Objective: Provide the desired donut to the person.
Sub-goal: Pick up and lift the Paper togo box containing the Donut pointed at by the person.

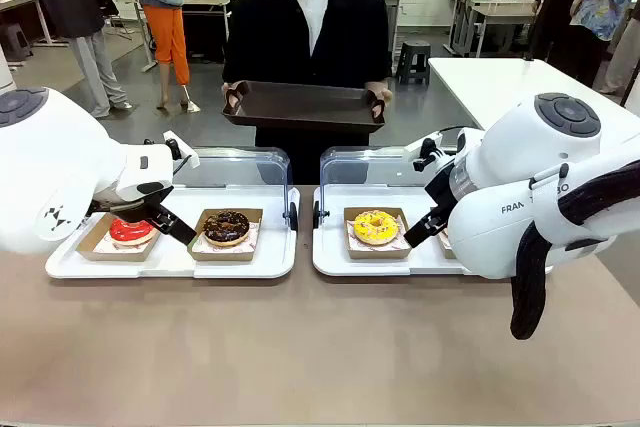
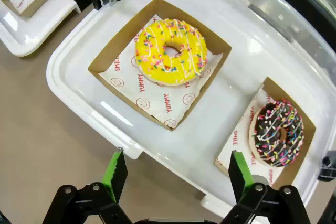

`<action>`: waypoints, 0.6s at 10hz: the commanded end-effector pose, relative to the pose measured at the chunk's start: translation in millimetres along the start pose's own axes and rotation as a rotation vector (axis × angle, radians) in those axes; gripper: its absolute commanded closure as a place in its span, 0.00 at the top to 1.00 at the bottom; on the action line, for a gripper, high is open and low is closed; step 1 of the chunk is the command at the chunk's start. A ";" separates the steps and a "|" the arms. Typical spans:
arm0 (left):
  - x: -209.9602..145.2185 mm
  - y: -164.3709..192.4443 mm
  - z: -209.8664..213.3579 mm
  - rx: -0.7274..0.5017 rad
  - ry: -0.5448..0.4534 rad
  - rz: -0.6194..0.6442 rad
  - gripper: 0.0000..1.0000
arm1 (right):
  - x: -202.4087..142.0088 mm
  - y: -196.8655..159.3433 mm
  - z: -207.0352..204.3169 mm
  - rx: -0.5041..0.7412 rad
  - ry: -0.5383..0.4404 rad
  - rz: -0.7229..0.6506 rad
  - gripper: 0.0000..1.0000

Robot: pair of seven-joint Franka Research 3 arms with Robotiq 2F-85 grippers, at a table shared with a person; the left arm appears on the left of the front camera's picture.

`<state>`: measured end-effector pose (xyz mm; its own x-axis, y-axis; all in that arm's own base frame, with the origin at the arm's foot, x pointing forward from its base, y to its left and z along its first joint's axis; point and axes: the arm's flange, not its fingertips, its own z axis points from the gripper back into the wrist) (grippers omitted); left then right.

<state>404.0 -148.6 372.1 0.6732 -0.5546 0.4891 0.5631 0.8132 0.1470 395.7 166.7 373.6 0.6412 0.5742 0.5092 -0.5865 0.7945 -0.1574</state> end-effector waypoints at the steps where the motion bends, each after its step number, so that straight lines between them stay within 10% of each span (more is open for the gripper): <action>1: -0.1 -0.1 0.0 0.000 0.000 0.000 1.00 | 0.0 0.0 0.0 0.000 0.000 0.000 1.00; 6: -0.1 -0.1 0.0 0.000 0.000 0.000 1.00 | 0.0 0.0 0.0 0.000 0.000 0.000 1.00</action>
<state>404.0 -148.6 372.1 0.6732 -0.5546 0.4891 0.5631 0.8132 0.1471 395.8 166.6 373.6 0.6414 0.5739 0.5092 -0.5862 0.7948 -0.1573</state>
